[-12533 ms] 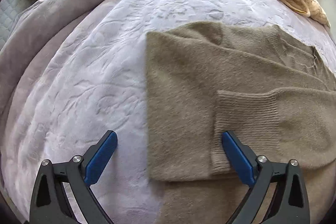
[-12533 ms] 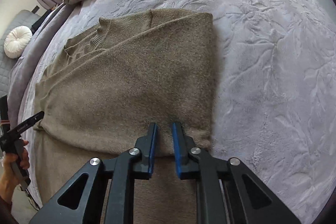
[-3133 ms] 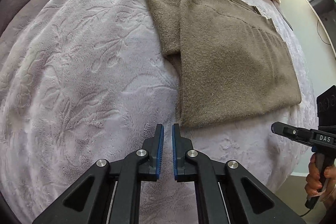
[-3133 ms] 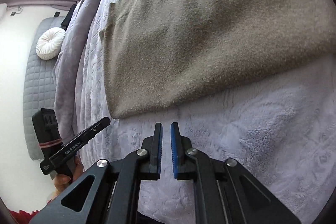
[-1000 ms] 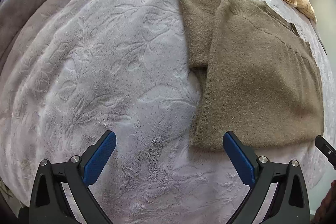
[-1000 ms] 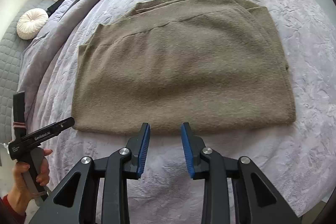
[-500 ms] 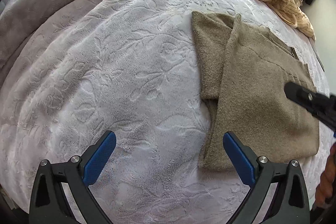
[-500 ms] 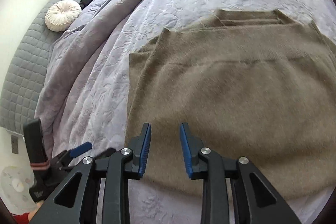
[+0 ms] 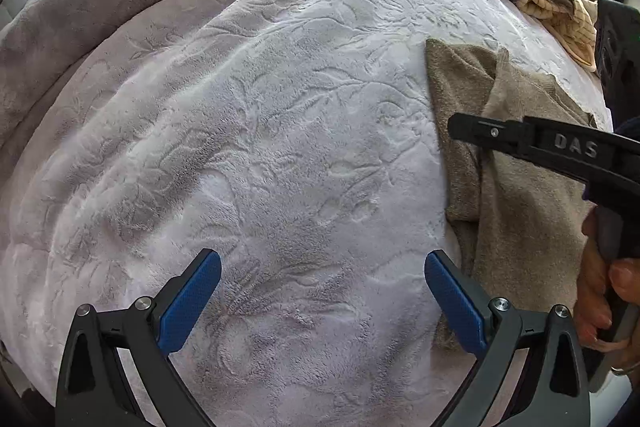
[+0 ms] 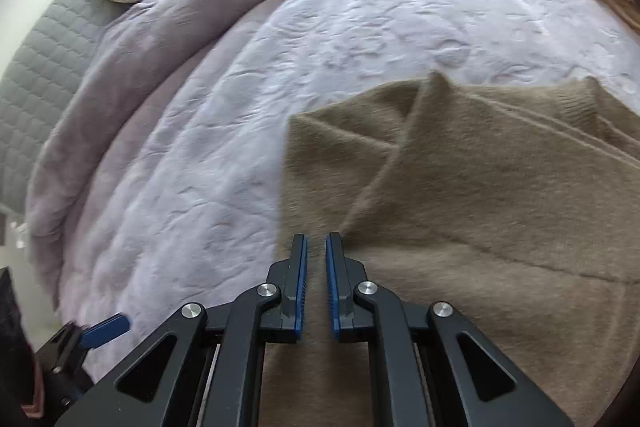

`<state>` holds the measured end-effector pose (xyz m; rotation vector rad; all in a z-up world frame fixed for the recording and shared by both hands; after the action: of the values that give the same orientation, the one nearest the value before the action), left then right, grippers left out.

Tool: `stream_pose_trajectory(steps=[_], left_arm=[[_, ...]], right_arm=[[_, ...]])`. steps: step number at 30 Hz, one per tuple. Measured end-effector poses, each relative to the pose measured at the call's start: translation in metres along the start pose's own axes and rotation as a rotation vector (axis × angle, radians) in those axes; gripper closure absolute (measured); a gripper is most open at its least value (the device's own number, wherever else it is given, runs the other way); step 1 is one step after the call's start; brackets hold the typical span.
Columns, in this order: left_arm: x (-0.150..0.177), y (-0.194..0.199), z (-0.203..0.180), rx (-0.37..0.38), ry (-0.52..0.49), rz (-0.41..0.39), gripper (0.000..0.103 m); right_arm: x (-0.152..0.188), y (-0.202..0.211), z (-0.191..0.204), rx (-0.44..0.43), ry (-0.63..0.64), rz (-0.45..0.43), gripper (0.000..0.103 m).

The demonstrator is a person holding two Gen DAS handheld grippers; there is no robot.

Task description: Fold small clothes

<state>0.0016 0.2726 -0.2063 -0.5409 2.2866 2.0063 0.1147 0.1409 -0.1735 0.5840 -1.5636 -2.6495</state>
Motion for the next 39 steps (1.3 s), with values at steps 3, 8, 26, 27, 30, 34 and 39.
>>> stream_pose_trajectory(steps=[3, 8, 26, 27, 30, 34, 39], left_arm=[[-0.004, 0.007, -0.01, 0.018, -0.001, -0.01, 0.001], [-0.005, 0.013, -0.022, 0.032, -0.024, -0.018, 0.001], [0.012, 0.009, -0.066, 0.02, -0.059, 0.026, 0.001], [0.01, 0.008, -0.069, 0.021, -0.063, 0.025, 0.001], [0.009, 0.011, -0.073, 0.035, -0.072, 0.022, 0.001], [-0.008, 0.023, -0.088, 0.1, -0.109, -0.02, 0.001], [-0.044, 0.038, -0.136, 0.327, -0.174, -0.067, 0.021]], right_arm=[[0.009, 0.011, 0.019, -0.043, 0.072, 0.025, 0.093], [0.013, 0.062, -0.028, 0.037, -0.022, -0.054, 0.093], [0.133, 0.174, -0.201, 0.192, -0.567, -0.165, 0.073], [0.137, 0.175, -0.197, 0.179, -0.568, -0.167, 0.072], [0.154, 0.177, -0.189, 0.171, -0.57, -0.149, 0.071], [0.166, 0.185, -0.192, 0.183, -0.568, -0.146, 0.071], [0.145, 0.205, -0.207, 0.222, -0.51, -0.205, 0.087]])
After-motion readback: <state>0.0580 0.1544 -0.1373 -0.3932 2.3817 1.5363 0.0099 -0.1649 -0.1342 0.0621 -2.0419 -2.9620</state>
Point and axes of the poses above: each gripper's, at about its wrist camera, not at the fingertips, and y roughly against the way its jaws point, z to its left, x to its underside, the point moved 8 cm from there along -y, roughly the way its jaws point
